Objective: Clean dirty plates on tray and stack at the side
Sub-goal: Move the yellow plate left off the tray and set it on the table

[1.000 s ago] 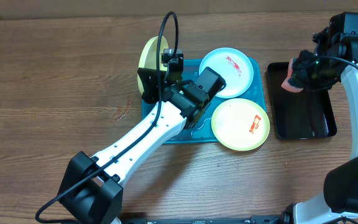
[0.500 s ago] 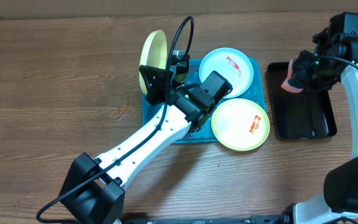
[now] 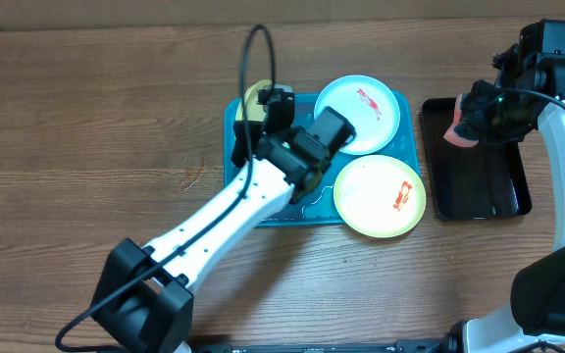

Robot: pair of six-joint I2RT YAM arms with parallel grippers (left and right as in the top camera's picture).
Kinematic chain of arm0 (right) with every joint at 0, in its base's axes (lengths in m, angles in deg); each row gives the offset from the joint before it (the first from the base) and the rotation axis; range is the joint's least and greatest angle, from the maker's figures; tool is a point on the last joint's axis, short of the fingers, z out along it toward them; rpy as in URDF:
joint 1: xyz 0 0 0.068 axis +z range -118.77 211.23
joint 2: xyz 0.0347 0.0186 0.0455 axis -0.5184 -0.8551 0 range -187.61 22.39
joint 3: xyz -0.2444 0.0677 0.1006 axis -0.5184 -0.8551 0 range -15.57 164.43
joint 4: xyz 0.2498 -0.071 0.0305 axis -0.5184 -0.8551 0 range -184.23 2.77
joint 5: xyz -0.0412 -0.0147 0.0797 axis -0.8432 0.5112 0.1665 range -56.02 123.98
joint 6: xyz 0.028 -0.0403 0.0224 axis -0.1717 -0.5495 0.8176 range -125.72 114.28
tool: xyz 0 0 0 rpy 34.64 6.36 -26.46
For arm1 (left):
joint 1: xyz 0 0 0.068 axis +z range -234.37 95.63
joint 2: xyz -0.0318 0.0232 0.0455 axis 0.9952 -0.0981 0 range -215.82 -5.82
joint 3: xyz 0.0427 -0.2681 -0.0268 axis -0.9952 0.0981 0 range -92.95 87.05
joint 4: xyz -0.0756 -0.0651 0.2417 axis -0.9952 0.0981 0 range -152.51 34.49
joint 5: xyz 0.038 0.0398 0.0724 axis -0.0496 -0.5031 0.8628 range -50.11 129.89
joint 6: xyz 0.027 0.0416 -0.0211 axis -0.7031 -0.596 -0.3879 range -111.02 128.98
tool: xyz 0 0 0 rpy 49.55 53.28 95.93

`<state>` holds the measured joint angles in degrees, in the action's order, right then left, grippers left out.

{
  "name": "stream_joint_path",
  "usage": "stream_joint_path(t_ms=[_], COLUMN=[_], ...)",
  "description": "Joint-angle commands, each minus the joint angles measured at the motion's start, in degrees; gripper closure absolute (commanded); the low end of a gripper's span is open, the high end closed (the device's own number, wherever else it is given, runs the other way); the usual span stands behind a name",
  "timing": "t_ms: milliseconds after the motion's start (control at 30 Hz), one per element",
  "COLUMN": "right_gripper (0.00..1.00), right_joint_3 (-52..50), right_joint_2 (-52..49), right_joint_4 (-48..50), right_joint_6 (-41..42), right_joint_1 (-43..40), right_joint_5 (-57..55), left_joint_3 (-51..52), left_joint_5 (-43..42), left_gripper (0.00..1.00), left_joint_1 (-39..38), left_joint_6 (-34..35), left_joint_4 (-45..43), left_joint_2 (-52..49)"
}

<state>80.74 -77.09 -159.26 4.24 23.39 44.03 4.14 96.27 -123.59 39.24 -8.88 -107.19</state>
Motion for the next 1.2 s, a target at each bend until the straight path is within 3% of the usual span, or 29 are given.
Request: stream_joint_path(t_ms=[0, 233, 367, 633, 1167], right_gripper=[0.96, 0.96, 0.96, 0.96, 0.96], right_joint_3=[0.79, 0.79, 0.79, 0.79, 0.79], right_joint_2=[1.07, 1.07, 1.07, 1.07, 1.07], right_joint_4=[0.13, 0.04, -0.09, -0.31, -0.35], right_joint_6=[-0.9, -1.07, -1.07, -1.09, -1.49], right_joint_1=[-0.17, -0.17, -0.17, -0.17, -0.17], right_joint_5=[-0.15, -0.15, -0.13, -0.13, -0.13], left_joint_3=[-1.62, -1.62, -1.62, -1.6, -0.11], left_joint_5=[-18.88, -39.41, -44.3, -39.47, -23.5], left_gripper=[0.96, 0.96, 0.96, 0.96, 0.96], left_joint_1=[4.9, 18.49, 25.29, 33.0, 33.64], left_joint_6=[1.51, 3.06, 3.63, 8.41, 27.93], left_joint_4=[0.24, 0.35, 0.55, 5.51, 8.76], left_joint_2=[2.08, 2.8, 3.5, 3.78, 2.19])
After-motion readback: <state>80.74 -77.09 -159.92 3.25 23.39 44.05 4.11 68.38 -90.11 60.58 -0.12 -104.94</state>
